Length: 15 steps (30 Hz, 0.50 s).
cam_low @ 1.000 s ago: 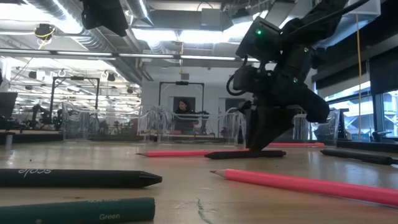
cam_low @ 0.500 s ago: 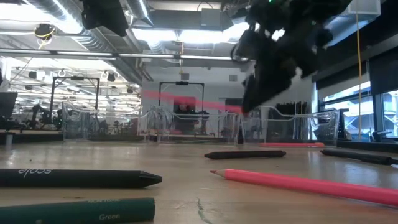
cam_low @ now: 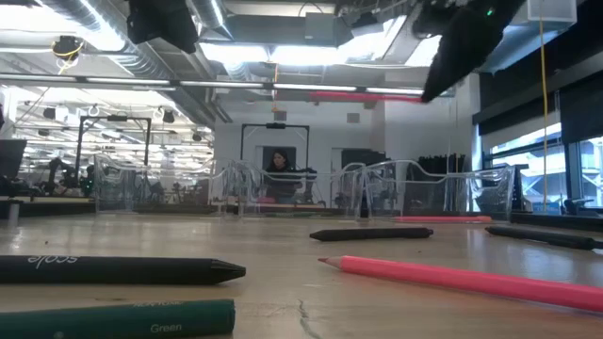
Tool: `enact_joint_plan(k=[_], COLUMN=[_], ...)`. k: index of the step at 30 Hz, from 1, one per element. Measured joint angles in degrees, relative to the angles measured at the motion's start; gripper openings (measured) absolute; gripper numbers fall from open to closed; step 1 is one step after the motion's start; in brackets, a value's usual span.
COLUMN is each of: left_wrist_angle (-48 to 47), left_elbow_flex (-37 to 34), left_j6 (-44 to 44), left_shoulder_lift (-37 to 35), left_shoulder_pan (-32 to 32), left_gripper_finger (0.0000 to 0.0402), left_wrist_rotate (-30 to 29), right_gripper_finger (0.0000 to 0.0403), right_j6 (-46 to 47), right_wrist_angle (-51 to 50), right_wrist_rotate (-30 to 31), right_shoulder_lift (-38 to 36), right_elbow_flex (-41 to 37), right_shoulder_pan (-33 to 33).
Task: Sort crayons/erasers/pens/pencils in bins
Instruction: Put the pink pencil into the right transparent bin
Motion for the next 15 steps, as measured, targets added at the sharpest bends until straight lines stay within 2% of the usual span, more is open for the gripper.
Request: enact_joint_plan(k=[3, 8, 15], left_wrist_angle=[0.08, 0.08, 0.08], left_elbow_flex=[0.00, 0.00, -0.01], left_j6=[0.02, 0.04, 0.10], left_shoulder_lift=[0.02, 0.02, 0.02], left_shoulder_pan=[0.00, 0.00, 0.00], left_gripper_finger=[0.0082, 0.0082, 0.0082], left_wrist_rotate=[-0.90, -1.15, -2.40], right_gripper_finger=[0.0025, 0.0025, 0.0025], right_j6=[-0.09, -1.50, -3.01], right_wrist_angle=[-10.69, -25.34, -29.14], right_wrist_rotate=[5.09, 8.55, 8.70], right_shoulder_lift=[-1.40, -1.33, -1.15], right_elbow_flex=[5.63, 12.81, 8.28], right_shoulder_pan=[-2.85, -8.36, -15.45])
